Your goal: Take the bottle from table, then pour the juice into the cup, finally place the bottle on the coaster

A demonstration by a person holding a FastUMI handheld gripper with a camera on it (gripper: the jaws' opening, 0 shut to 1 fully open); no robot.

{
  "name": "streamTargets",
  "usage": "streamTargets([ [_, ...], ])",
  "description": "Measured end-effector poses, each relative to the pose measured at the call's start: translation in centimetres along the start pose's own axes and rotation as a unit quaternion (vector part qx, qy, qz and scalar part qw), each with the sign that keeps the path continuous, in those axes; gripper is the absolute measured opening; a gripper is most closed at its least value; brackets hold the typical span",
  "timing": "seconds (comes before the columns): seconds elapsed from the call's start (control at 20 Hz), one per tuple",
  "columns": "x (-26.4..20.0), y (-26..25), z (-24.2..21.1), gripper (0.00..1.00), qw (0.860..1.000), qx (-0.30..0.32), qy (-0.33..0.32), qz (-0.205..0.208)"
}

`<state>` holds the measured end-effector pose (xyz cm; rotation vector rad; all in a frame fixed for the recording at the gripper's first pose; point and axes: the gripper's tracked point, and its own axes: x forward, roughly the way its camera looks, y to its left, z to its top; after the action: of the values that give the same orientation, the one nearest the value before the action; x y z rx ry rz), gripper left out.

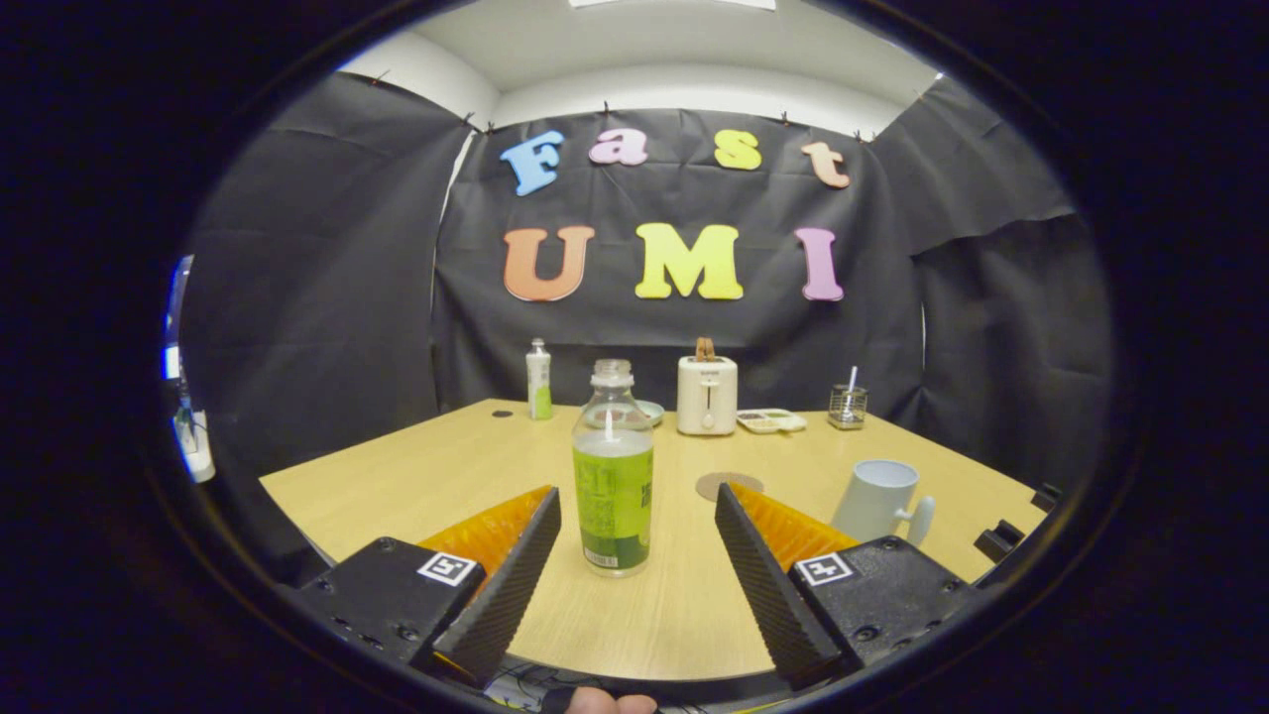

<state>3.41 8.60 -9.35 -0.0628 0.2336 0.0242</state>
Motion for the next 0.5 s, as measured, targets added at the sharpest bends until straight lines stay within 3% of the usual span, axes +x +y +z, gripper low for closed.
streamTargets([
  [0.5,6.3,1.7,-2.7,1.0,0.997,-0.016,0.073,-0.02],
])
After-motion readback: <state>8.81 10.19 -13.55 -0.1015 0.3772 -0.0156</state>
